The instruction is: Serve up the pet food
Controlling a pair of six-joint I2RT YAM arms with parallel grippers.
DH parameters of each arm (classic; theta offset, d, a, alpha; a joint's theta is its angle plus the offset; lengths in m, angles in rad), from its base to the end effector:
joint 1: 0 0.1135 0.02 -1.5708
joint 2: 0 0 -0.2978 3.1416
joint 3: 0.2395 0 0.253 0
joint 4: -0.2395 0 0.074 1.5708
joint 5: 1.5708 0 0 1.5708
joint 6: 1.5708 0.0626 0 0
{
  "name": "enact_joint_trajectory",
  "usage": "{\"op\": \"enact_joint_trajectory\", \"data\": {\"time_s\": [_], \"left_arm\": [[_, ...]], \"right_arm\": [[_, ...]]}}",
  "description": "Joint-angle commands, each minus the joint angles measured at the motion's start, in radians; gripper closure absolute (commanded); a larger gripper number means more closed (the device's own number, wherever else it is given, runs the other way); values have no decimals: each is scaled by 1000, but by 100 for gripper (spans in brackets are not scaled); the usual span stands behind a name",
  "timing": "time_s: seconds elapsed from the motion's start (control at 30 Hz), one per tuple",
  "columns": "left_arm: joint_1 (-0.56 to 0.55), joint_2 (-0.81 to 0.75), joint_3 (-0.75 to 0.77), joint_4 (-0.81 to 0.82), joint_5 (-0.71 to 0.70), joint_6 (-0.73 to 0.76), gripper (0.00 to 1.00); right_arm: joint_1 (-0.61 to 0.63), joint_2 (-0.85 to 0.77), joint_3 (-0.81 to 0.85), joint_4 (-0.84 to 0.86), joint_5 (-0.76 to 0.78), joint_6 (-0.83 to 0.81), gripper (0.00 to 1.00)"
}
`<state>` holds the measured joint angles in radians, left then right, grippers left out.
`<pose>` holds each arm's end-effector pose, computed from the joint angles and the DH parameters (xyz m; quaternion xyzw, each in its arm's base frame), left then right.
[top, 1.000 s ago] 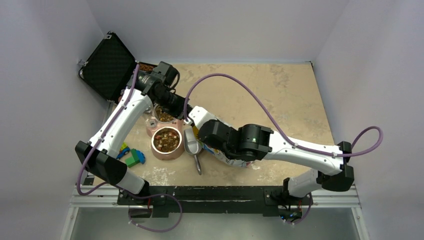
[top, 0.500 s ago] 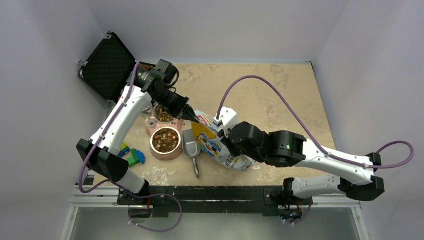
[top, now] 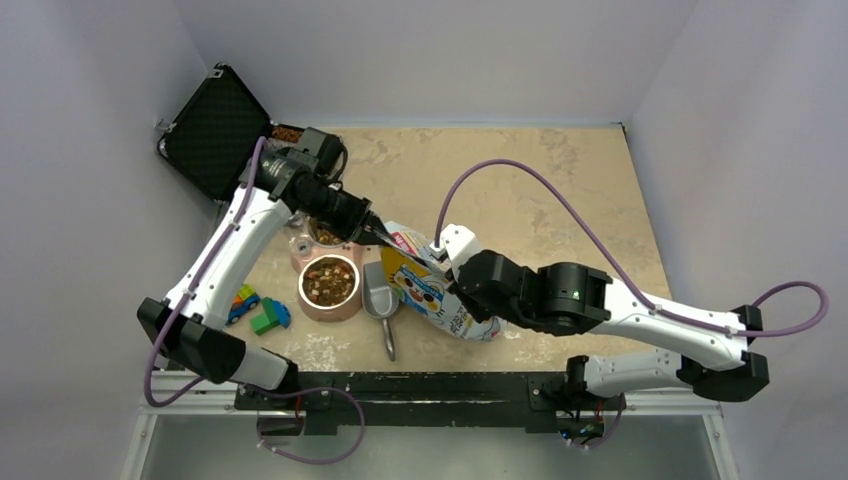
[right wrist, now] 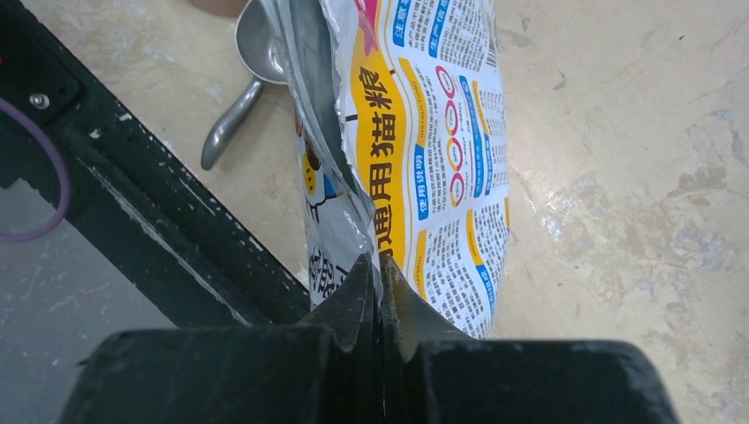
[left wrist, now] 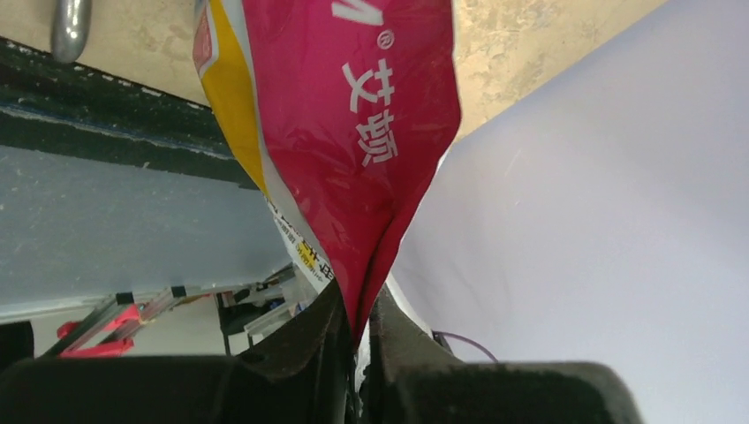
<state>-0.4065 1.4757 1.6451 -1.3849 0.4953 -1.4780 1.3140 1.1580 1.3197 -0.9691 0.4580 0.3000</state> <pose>0.2351 -0.1336 0.3895 0.4499 -0.8426 0.2804 0.0944 0.0835 0.2091 0.3911 -0.3649 0.8312 0.1163 0.4031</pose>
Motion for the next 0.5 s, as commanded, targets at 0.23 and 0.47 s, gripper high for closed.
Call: {"op": "enact_joint_trajectory", "data": {"time_s": [0.23, 0.47], "left_arm": [[-278, -182, -29, 146, -137, -142, 41], [-372, -225, -153, 239, -142, -269, 39]], "right_arm": [[0, -32, 90, -7, -56, -24, 100], [-10, -1, 148, -16, -57, -40, 100]]}}
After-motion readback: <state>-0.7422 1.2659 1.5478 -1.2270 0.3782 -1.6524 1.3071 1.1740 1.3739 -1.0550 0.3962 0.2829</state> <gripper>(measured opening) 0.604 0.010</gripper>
